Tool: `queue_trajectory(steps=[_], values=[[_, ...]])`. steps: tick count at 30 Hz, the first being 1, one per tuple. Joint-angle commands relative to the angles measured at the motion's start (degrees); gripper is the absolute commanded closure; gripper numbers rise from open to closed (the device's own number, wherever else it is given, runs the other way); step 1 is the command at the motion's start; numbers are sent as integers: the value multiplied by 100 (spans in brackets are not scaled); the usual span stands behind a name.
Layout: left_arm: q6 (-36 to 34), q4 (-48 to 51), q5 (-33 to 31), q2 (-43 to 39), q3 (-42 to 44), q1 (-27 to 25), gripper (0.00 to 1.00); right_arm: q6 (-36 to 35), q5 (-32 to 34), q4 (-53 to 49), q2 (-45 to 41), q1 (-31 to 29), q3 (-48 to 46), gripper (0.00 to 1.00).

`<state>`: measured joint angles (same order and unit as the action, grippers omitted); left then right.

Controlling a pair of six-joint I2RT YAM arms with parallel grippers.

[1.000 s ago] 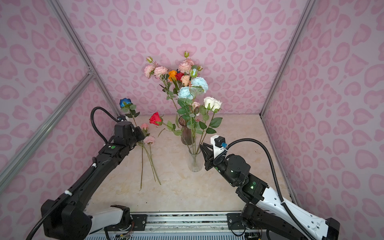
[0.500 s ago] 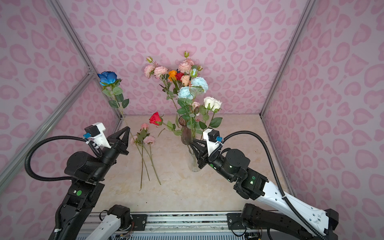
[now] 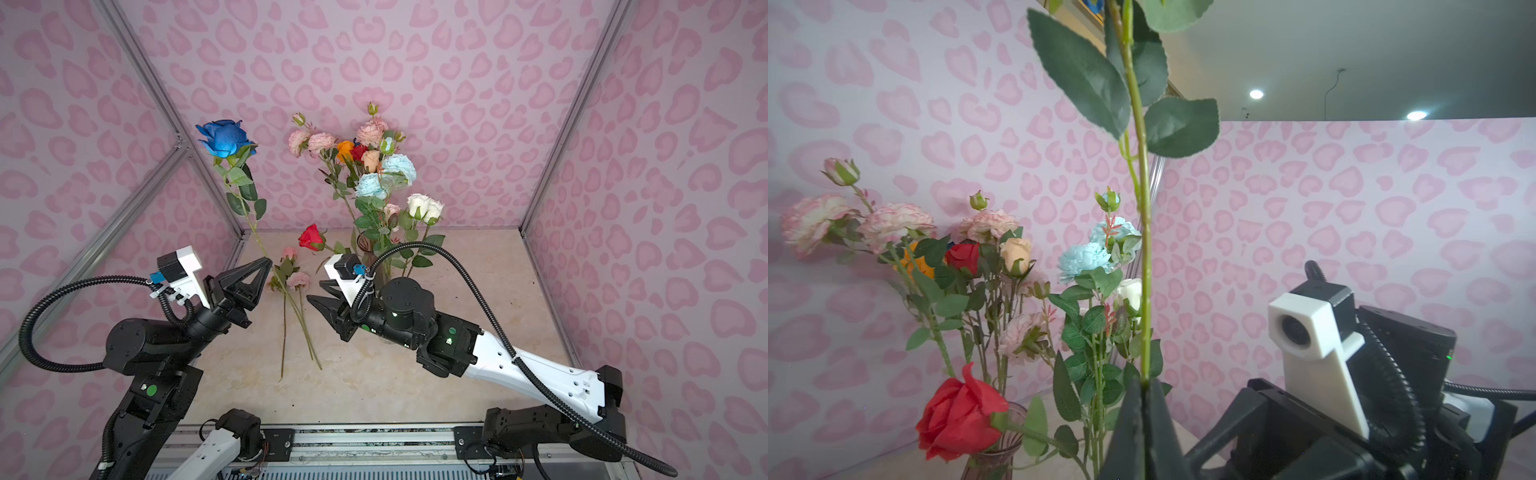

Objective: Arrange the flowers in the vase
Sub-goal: 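Grasp the blue rose stem with the right gripper beside the left gripper, then lift the blue rose with the right gripper while the left gripper releases and withdraws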

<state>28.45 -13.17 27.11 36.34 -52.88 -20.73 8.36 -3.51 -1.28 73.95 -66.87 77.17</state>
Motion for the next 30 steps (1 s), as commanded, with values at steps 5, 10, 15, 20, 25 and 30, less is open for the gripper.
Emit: queue_trajectory(steps=[5, 10, 15, 20, 25, 30], values=[[58, -542, -81, 66, 215, -348, 97, 14, -129, -72, 596, -3, 569, 62], [21, -575, -101, 108, 244, -397, 97, 120, -183, 0, 769, 7, 677, 74], [5, -592, -112, 137, 302, -436, 97, 128, -227, 123, 774, 14, 637, 93], [-88, -471, -132, 137, 277, -441, 72, -3, -182, 56, 768, 14, 625, 100], [-299, -20, -881, -140, 312, -441, 43, -169, 124, -5, 561, 7, 437, 100], [-274, 192, -2101, -671, 740, -441, 40, -543, 750, -144, 98, 0, 251, 100]])
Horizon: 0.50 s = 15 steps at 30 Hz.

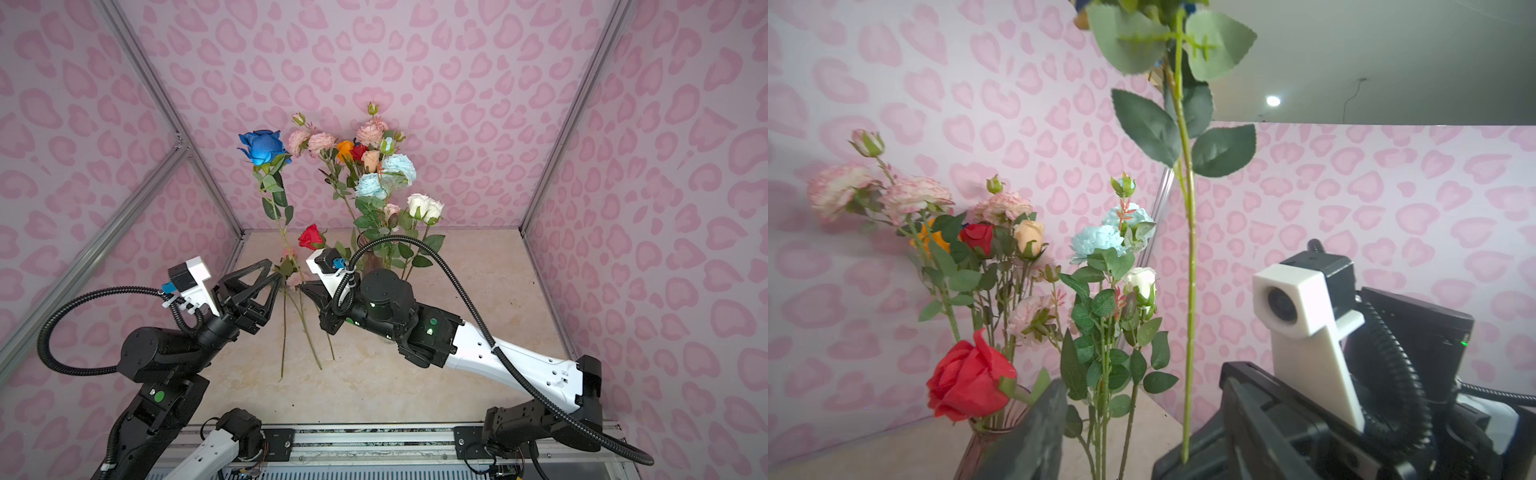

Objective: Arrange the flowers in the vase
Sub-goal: 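Lift the blue rose with the right gripper while the left gripper releases and withdraws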

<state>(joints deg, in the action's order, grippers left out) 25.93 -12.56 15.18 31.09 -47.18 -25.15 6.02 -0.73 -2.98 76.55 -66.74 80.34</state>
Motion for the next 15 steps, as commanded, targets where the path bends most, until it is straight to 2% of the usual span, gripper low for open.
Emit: queue_trajectory(steps=[1, 4, 7, 11, 15], values=[[35, 287, -1220, -271, 304, 1, 40, -400, 629, 0, -273, -7, -94, 100], [288, 539, -2284, -647, 744, 1, 40, -734, 1182, 29, -660, -9, -268, 100], [529, 731, -3032, -932, 1096, 1, 40, -1119, 1747, 35, -955, 50, -394, 100], [605, 844, -3212, -998, 1307, 1, 40, -1348, 1967, 169, -1239, 340, -534, 100], [756, 982, -3109, -789, 1317, -3, 41, -1446, 2068, 511, -1312, 753, -721, 100]])
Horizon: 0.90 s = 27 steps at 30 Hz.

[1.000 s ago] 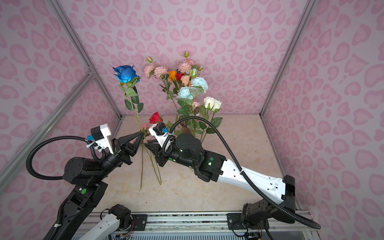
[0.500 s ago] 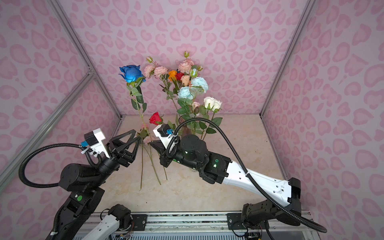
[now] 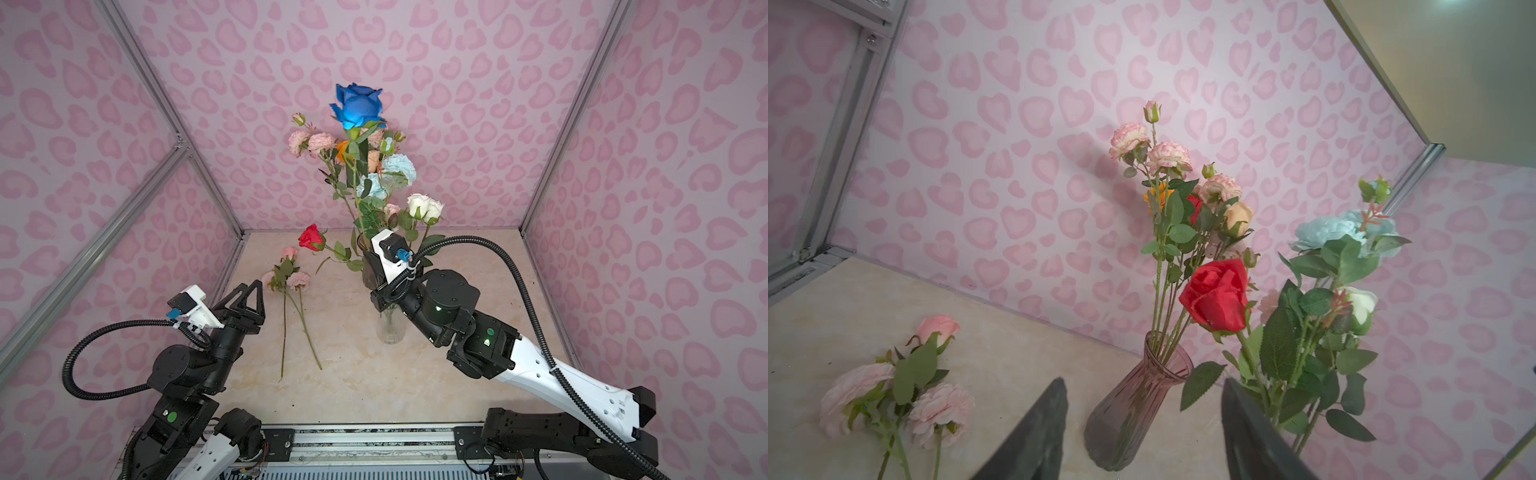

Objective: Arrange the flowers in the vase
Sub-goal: 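Lift the blue rose with the right gripper while the left gripper releases and withdraws, then lower the blue rose stem into the clear cylinder with the right gripper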

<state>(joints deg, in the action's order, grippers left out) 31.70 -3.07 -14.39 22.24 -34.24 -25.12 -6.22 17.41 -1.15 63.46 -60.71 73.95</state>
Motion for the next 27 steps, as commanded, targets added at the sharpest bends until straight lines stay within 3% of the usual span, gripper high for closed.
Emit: queue_trajectory(steps=[1, 13, 22, 27], values=[[225, 39, -102, 149, 44, -1, 41, -226, 218, 384, 12, 257, -107, 100], [387, 28, 76, 384, 345, -1, 41, -60, 1, 1103, 412, 890, -520, 100], [389, -35, 73, 477, 440, -1, 42, 348, -115, 1081, 320, 905, -1172, 100], [420, -78, 99, 585, 495, -1, 43, 630, -71, 1218, 128, 903, -1845, 89]])
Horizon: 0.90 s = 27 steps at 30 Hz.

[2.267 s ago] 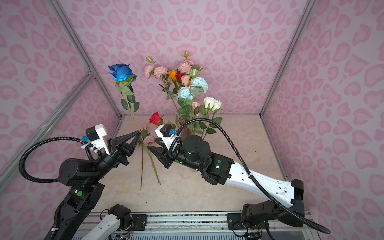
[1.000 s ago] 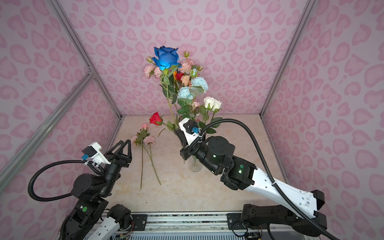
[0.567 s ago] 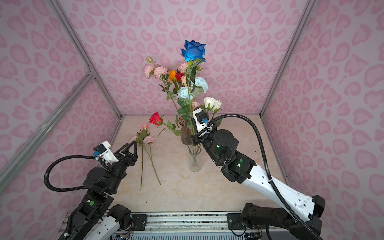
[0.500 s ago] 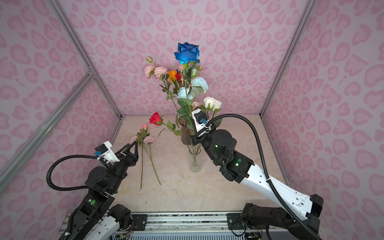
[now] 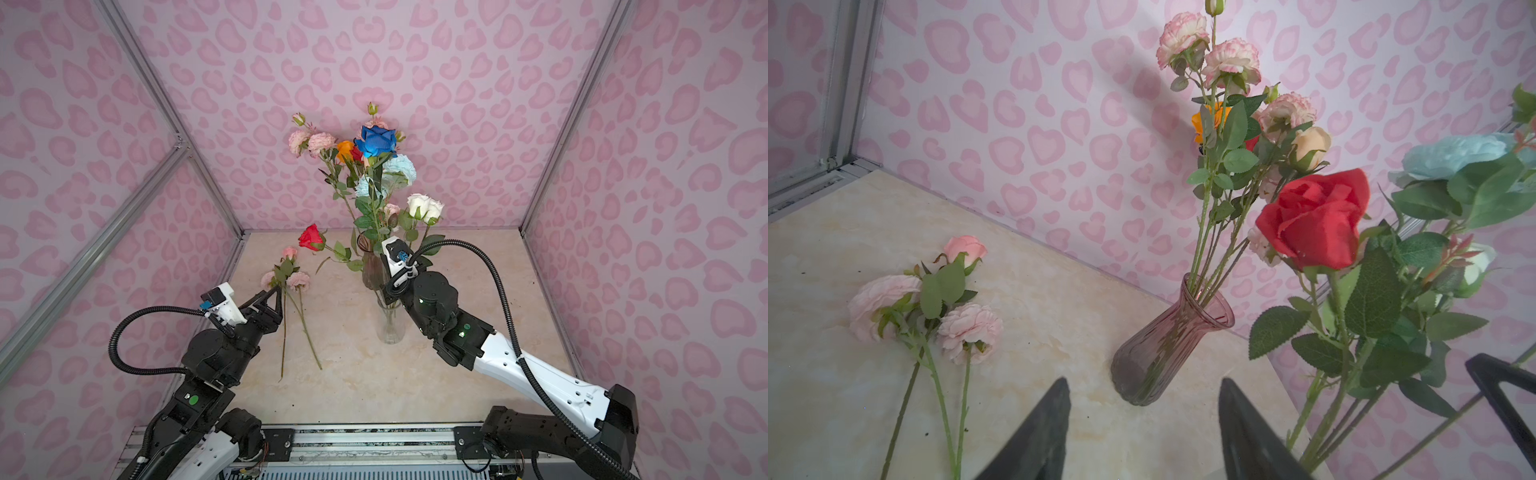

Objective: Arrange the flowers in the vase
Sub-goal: 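Lower the blue rose stem into the clear cylinder with the right gripper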

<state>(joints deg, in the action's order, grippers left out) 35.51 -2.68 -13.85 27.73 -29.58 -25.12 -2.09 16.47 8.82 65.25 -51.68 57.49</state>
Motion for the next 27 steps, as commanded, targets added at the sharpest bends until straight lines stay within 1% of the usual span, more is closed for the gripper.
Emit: queue_trajectory(steps=[1, 3, 10, 17, 19, 27], values=[[44, -123, 50, 53, 38, -1, 43, 251, 24, 197, -63, -2, -272, 87], [53, -141, 54, 97, 31, -1, 43, 294, 35, 162, -58, -7, -396, 83], [86, -185, 107, 237, 24, -1, 43, 441, 32, 287, -59, -8, -639, 83], [62, -159, 137, 286, -19, -1, 44, 577, -67, 394, -116, -9, -757, 80], [62, -159, 136, 285, -4, -1, 44, 578, -56, 410, -125, -4, -736, 76], [88, -160, 137, 284, 31, -1, 44, 457, -309, 428, -43, -42, -287, 74]])
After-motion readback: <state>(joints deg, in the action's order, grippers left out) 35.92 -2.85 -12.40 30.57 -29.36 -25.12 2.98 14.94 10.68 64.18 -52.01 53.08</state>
